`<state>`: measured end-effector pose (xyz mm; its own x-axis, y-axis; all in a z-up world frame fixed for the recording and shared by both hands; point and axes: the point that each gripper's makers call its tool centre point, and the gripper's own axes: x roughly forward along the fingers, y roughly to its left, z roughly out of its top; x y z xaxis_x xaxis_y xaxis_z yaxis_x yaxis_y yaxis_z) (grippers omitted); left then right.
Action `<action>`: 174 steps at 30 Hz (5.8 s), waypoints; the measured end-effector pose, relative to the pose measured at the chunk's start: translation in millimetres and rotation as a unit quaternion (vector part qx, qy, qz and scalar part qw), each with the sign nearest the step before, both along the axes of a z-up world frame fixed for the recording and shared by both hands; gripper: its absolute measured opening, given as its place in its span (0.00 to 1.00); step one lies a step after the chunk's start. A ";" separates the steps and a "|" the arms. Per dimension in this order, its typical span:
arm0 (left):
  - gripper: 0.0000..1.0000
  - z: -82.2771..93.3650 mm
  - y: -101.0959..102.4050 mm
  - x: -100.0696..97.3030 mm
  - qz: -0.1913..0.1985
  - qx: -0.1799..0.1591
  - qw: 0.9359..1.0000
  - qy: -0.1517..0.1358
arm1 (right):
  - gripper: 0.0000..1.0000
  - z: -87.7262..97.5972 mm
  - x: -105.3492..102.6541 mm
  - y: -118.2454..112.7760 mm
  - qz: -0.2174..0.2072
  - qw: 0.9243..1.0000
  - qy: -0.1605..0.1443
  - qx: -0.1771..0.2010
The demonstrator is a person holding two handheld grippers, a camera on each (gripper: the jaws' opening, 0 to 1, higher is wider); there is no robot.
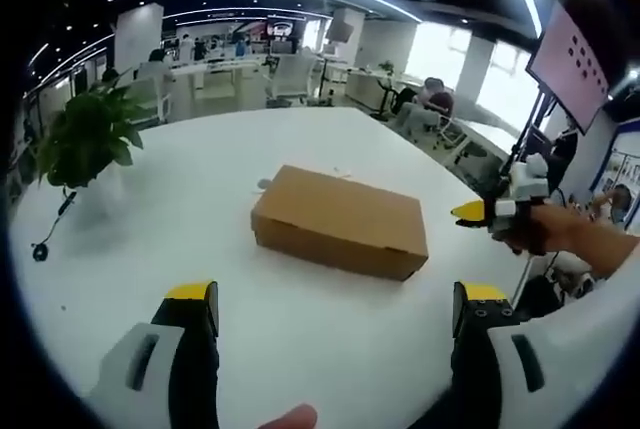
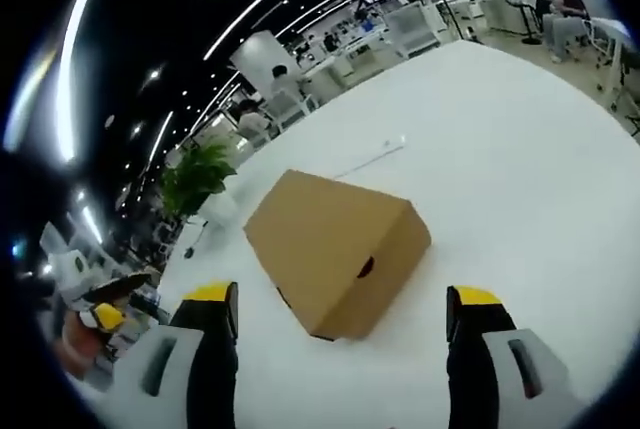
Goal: Operate the shoe box by opening the lid, removing the specified soft item, and placing it in the target area until the item is outside and the box remains undamaged.
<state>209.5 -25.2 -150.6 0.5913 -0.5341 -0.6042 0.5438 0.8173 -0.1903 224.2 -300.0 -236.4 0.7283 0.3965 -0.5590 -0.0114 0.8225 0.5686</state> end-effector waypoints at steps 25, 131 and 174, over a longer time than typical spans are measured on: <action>0.99 3.7 -13.5 -2.7 -0.024 0.004 0.999 -0.022 | 0.85 -27.7 19.5 13.8 -0.025 0.995 0.018 0.098; 0.99 19.6 -12.4 -4.1 0.011 -0.048 0.999 -0.006 | 0.49 -73.7 42.6 20.3 -0.063 0.961 0.095 0.251; 0.98 18.4 -16.4 -5.7 0.001 -0.052 0.999 -0.001 | 0.31 -62.9 40.6 14.4 -0.067 0.958 0.109 0.255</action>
